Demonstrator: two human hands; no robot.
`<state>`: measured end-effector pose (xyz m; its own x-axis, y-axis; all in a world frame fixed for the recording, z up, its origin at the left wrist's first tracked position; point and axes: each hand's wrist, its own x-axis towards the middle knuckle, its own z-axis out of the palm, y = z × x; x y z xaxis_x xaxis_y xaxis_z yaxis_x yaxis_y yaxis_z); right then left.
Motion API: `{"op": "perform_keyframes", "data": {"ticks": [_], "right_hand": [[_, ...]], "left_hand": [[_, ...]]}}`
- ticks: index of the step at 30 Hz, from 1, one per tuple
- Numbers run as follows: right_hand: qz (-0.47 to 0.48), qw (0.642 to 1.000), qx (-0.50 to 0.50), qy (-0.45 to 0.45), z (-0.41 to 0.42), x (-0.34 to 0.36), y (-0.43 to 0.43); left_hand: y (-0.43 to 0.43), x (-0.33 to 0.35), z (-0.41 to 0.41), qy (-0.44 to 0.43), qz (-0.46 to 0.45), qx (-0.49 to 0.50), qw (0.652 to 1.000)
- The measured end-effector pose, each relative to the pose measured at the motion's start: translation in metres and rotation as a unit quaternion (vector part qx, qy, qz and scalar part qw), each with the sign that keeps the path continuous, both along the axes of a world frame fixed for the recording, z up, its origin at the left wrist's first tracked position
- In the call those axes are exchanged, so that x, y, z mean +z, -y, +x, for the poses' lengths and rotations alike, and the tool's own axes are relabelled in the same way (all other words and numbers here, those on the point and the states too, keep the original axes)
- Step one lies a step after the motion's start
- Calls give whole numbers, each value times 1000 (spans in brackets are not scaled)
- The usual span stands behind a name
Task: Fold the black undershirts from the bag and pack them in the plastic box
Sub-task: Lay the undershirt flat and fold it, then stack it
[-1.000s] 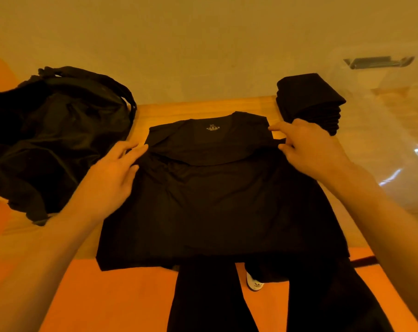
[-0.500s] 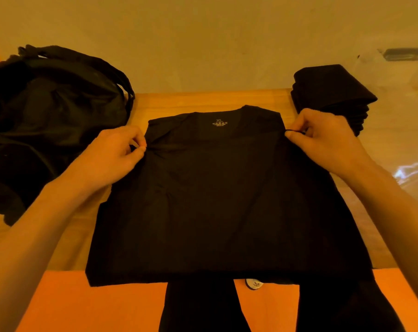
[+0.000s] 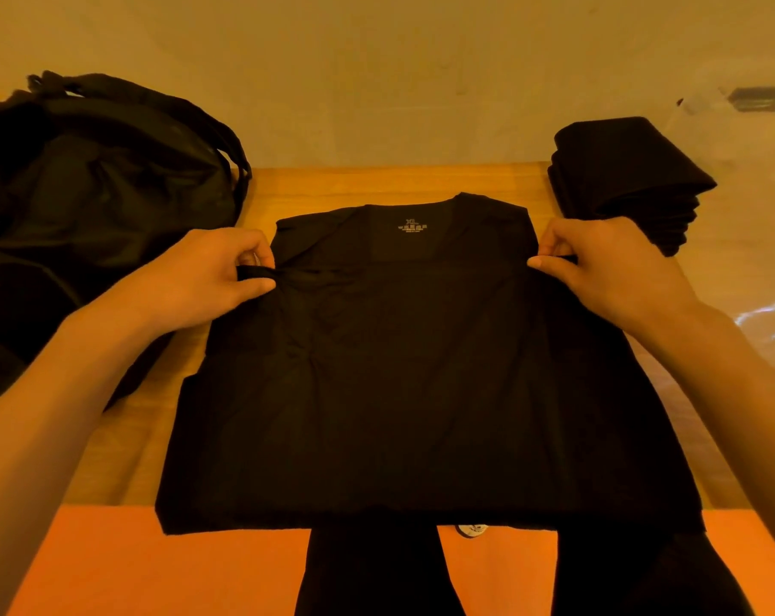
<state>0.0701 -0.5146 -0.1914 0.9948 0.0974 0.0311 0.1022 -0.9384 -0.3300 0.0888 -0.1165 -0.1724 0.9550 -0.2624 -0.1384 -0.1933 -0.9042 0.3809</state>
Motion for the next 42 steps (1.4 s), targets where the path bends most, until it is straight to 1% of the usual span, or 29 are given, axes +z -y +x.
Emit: {"op": "perform_keyframes", "data": {"ticks": [3, 7, 9, 11, 15, 17, 21, 23, 26, 28, 30, 32, 38, 42], "right_hand": [[-32, 999, 0, 40, -4, -4, 2], [-22, 995, 9, 94, -10, -10, 6], [-17, 994, 8, 107, -10, -12, 12], [-10, 994, 9, 104, -14, -15, 17], [4, 996, -8, 92, -25, -23, 28], [1, 996, -10, 93, -28, -26, 32], [-28, 993, -10, 116, -29, -29, 35], [-40, 991, -21, 130, -29, -31, 34], [-48, 987, -34, 147, -29, -34, 32], [-52, 986, -48, 148, -28, -34, 30], [-51, 987, -59, 144, -28, -35, 29], [-49, 987, -62, 140, -27, -37, 30], [-34, 988, -72, 136, -25, -37, 32], [-30, 987, -83, 138, -26, -34, 27]], "left_hand": [[-5, 1, 3, 36, 29, -7, 999], [-9, -2, 4, 44, 28, 31, 998], [-10, -5, 5, 52, 25, 40, 998], [-10, -4, 4, 50, 34, 45, 997], [-9, -1, 1, 2, 21, 87, 996], [-9, 1, 1, 1, 34, 83, 996], [-11, 6, 1, 26, 62, 66, 996], [-13, 7, 1, 10, 54, 79, 995], [-14, 5, 3, -2, 52, 71, 996], [-13, 5, 4, -19, 50, 68, 996], [-12, 7, 5, -24, 68, 68, 995], [-12, 13, 3, -18, 77, 78, 994], [-18, 26, -9, 3, 34, 109, 993], [-19, 35, -14, 19, 47, 117, 992]]}}
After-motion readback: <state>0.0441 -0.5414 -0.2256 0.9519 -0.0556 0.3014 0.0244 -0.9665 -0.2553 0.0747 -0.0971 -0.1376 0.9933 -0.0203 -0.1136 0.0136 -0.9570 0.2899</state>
